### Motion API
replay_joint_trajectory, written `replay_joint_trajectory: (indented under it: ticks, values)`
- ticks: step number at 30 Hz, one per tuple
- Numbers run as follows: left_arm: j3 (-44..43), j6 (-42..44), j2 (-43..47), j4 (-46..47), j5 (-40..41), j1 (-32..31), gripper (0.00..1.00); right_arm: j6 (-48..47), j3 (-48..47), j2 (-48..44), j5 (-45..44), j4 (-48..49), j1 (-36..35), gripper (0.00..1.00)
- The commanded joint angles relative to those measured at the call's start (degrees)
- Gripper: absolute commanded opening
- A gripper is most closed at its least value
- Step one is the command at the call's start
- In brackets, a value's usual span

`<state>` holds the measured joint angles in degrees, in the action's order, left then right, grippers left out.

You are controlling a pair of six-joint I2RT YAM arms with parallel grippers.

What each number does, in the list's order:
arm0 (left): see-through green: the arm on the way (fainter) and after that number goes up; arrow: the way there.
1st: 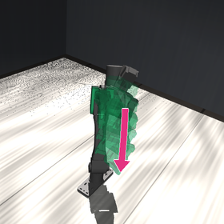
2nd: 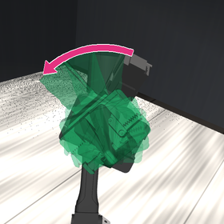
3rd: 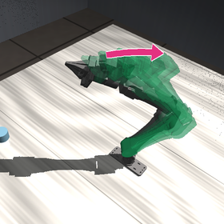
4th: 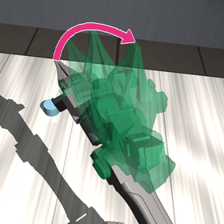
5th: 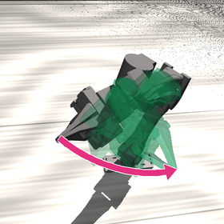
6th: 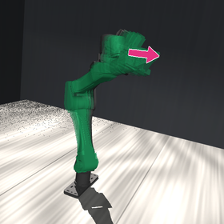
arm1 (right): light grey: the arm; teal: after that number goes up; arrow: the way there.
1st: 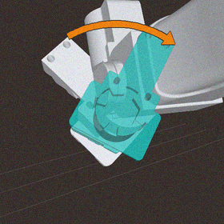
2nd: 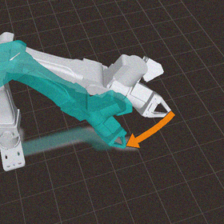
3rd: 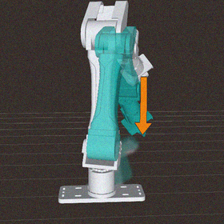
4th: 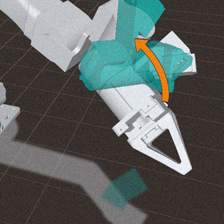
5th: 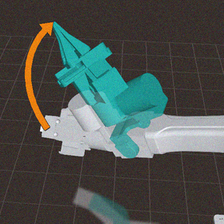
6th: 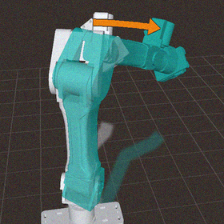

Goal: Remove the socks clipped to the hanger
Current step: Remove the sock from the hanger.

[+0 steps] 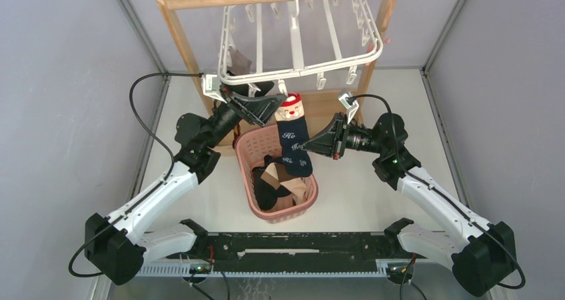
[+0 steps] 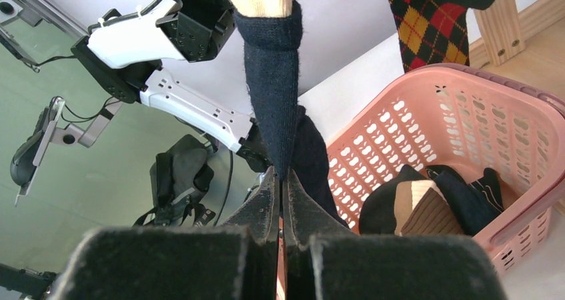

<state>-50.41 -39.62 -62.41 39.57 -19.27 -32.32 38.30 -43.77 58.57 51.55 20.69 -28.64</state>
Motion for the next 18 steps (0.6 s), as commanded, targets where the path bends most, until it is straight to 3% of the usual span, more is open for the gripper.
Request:
replay_joint_trajectory:
  ticks: [1,18]
  values:
    - [1.2,-2.7,-0.1,9.0,2.1,0.4,0.99,-0.9,0.1,-0.7,-0.1,1.4,-0.4,0.00]
    - [0.2,-4.9,-4.6,13.9,1.0,0.4,0.87,-1.0,0.1,-0.5,0.2,1.4,-0.2,0.00]
